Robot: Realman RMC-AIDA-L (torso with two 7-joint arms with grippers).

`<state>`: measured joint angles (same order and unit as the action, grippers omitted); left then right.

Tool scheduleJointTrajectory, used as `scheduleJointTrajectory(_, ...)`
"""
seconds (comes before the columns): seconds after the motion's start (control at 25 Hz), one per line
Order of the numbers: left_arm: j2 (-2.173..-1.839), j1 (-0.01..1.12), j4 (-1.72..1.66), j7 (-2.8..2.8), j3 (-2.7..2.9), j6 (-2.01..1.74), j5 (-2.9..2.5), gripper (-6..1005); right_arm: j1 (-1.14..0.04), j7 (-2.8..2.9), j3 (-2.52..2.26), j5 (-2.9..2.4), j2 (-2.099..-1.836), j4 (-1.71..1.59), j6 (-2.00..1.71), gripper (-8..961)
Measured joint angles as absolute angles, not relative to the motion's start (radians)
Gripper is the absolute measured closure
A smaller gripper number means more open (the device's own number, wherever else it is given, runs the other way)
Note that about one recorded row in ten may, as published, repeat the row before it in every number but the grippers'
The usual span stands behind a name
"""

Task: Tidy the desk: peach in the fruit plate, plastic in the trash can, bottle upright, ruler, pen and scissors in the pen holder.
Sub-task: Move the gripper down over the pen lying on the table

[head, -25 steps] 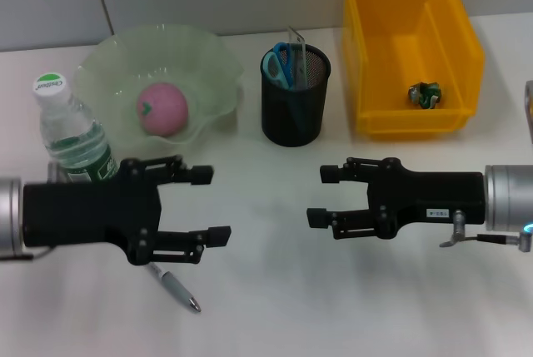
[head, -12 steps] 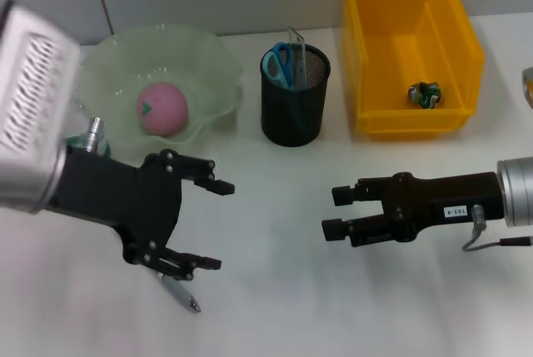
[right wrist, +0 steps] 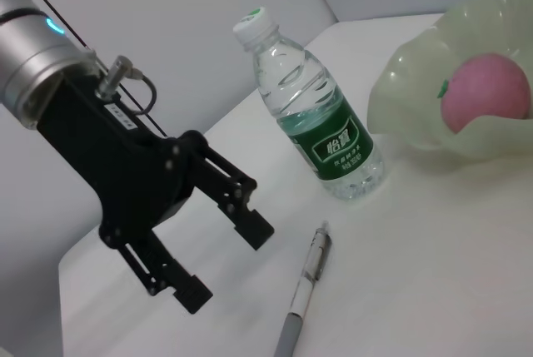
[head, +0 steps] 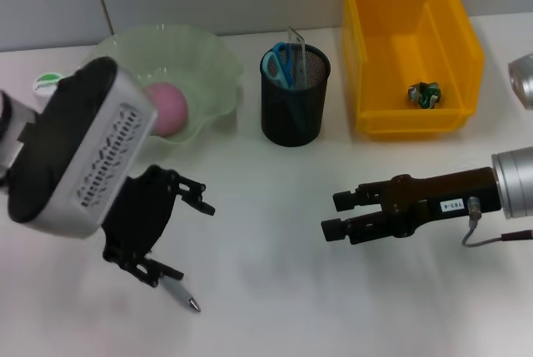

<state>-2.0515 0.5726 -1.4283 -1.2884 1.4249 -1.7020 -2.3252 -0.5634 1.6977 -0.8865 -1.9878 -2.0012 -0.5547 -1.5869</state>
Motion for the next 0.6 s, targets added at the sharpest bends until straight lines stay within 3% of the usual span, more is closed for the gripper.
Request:
scheduleJointTrajectory(0.2, -2.023, 0.639, -1.367, -1.286, 1.495, -1.674, -2.340, 185, -0.583, 1.701, -0.882, -1.995, -2.001, -0.555, -1.583, 129)
scheduleJointTrajectory(0.6, -2.008, 0.719, -1.250, -1.287, 1.601, -1.624, -2.427, 186, -0.592, 1.724, -0.888, -2.003, -2.000, -0.552, -1.565, 130)
